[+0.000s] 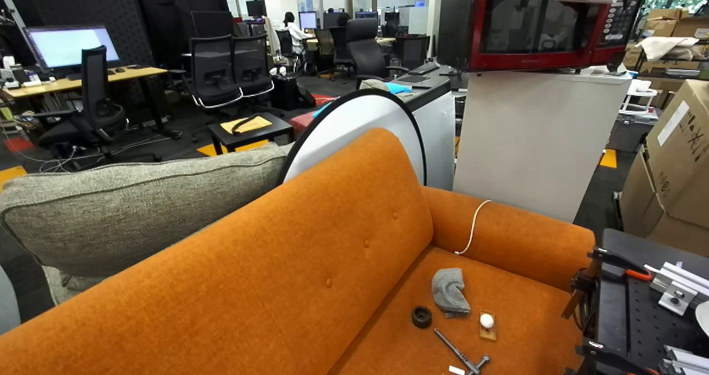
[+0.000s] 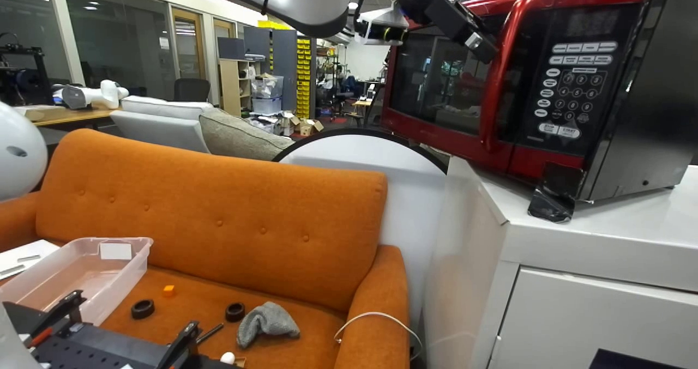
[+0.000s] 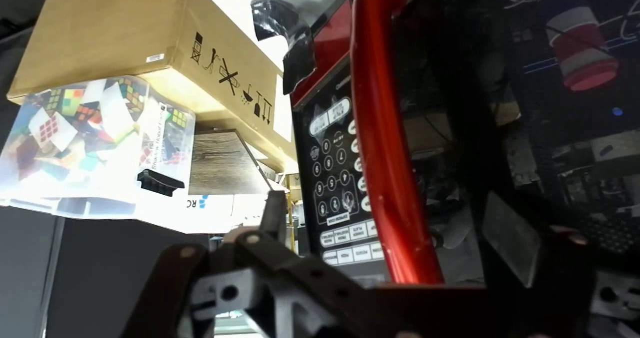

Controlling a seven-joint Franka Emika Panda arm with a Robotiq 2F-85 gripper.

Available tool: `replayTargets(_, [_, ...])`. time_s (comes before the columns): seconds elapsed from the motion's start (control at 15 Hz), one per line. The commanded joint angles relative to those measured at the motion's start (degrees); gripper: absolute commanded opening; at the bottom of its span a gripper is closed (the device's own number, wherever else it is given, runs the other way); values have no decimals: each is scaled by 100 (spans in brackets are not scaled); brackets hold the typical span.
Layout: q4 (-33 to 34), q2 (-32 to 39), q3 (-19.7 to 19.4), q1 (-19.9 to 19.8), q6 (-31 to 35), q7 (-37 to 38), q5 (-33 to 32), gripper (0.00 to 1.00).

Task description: Close the microwave

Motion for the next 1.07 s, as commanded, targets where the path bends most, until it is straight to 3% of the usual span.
replayTargets(0.0, [-360,452,-623,759,632,-450,87,100])
replayTargets(0.2, [-830,708,-1601,1934,953,-1091,126,100])
replayTargets(0.6, [-1836,264,-3821,4536,468,-3777,2320,100])
replayTargets(0.8, [-2325,-365,-5079,5873,-371,-5088,3210,100])
replayTargets(1.0, [-2638,-874,-6501,7261,-1552,-5213,2539,100])
